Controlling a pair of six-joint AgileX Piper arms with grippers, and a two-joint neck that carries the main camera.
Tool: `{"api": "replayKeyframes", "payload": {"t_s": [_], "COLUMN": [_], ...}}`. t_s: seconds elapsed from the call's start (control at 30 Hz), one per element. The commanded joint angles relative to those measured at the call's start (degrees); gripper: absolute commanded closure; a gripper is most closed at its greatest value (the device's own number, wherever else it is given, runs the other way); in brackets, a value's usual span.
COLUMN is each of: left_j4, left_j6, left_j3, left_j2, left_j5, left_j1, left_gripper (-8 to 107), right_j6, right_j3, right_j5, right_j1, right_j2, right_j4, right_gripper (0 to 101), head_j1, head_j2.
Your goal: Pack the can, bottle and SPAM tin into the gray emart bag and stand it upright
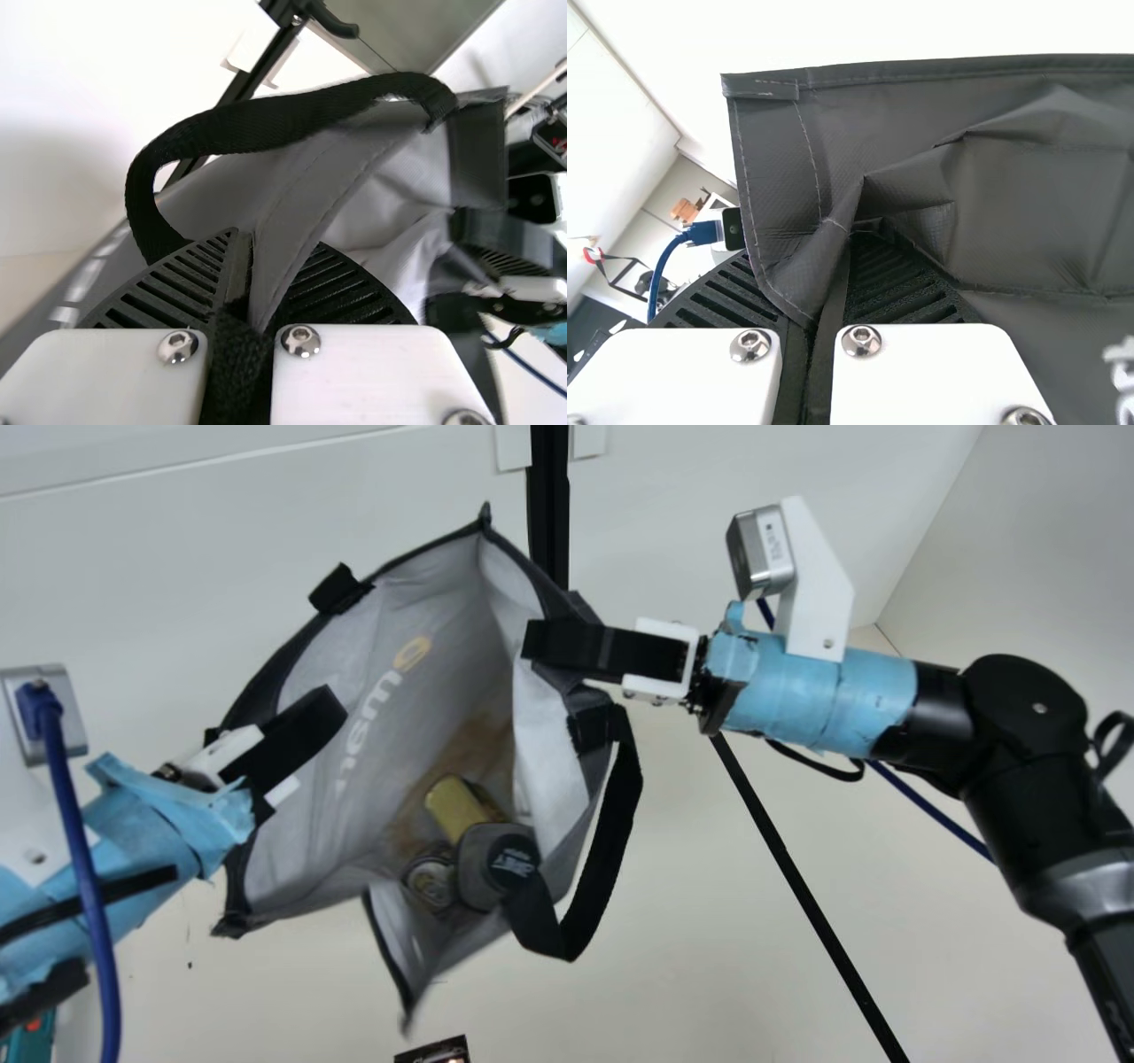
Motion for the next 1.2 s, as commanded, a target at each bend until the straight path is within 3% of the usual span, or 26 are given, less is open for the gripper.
{"api": "replayKeyframes", "payload": {"t_s": [0.0,0.6,1.07,1.17], "left_j4": [1.4,1.3,-0.6,0.4], "left_j6": [-1.2,-2.0,-3.0,-3.7], "left_j3": [-1.4,-9.7,-7.5,-6.2], "left_j2": [-0.3,-3.6,-9.5,-10.5], "left_j5": [2.8,25.3,38.9,39.2], "left_j1": [0.3,7.7,12.2,10.6], "left_gripper": [107,107,107,107], "right_j6": [0.8,8.0,14.0,15.8], "right_j3": [-0.1,-0.5,2.2,2.6], "right_j5": [-0.3,-0.3,-0.3,-0.3], "right_j1": [-0.6,-6.7,-7.3,-6.8], "right_j2": [-1.3,-14.2,-25.5,-27.4], "right_j4": [-0.5,-8.1,-16.1,-19.0], "right_gripper": [101,101,101,101], "head_j1": [-1.3,-1.3,-1.3,-1.3], "head_j2": [0.0,0.0,0.0,0.0]}}
